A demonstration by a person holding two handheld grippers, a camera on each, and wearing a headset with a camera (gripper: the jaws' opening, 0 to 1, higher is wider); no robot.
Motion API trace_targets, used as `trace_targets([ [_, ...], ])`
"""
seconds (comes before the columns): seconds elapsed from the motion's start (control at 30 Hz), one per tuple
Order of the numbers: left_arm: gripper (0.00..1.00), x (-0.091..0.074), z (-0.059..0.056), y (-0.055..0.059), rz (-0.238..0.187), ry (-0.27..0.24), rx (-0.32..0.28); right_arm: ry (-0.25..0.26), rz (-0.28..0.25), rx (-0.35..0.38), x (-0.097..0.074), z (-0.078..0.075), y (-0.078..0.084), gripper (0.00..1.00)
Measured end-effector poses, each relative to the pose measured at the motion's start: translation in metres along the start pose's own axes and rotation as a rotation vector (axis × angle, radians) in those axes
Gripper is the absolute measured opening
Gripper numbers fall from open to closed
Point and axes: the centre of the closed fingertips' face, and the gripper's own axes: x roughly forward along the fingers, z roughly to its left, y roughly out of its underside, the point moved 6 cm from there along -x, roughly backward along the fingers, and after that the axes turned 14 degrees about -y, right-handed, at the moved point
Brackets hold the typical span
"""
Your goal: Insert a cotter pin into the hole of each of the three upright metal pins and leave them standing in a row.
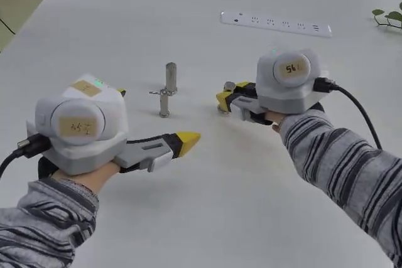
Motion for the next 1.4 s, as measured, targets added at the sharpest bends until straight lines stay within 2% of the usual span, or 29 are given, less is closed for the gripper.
trace_targets([
  [0.2, 0.88, 0.001, -0.003, 0.0, 0.0, 0.011, 0.007, 0.028, 0.0, -0.001, -0.011, 0.011, 0.008, 0.09],
  [0.37, 0.88, 0.001, -0.003, 0.0, -0.004, 0.018, 0.008, 0.027, 0.007, 0.01, -0.015, 0.018, 0.015, 0.09],
  [0.77, 0.88, 0.001, -0.003, 0.001, -0.006, 0.026, 0.014, 0.027, 0.026, 0.021, -0.015, 0.023, 0.028, 0.09],
  [1.07, 0.88, 0.0, -0.004, 0.002, -0.002, 0.026, 0.021, 0.039, 0.013, 0.022, -0.017, 0.027, 0.032, 0.09],
  [1.2, 0.88, 0.0, -0.004, 0.002, -0.004, 0.026, 0.023, 0.039, 0.004, 0.069, -0.017, 0.026, 0.032, 0.09],
  [1.27, 0.89, 0.0, -0.004, 0.002, -0.006, 0.025, 0.024, 0.03, 0.01, 0.079, -0.017, 0.025, 0.032, 0.09],
  [1.4, 0.89, -0.001, -0.004, 0.001, -0.013, 0.023, 0.026, 0.017, 0.04, 0.049, -0.02, 0.026, 0.032, 0.11],
])
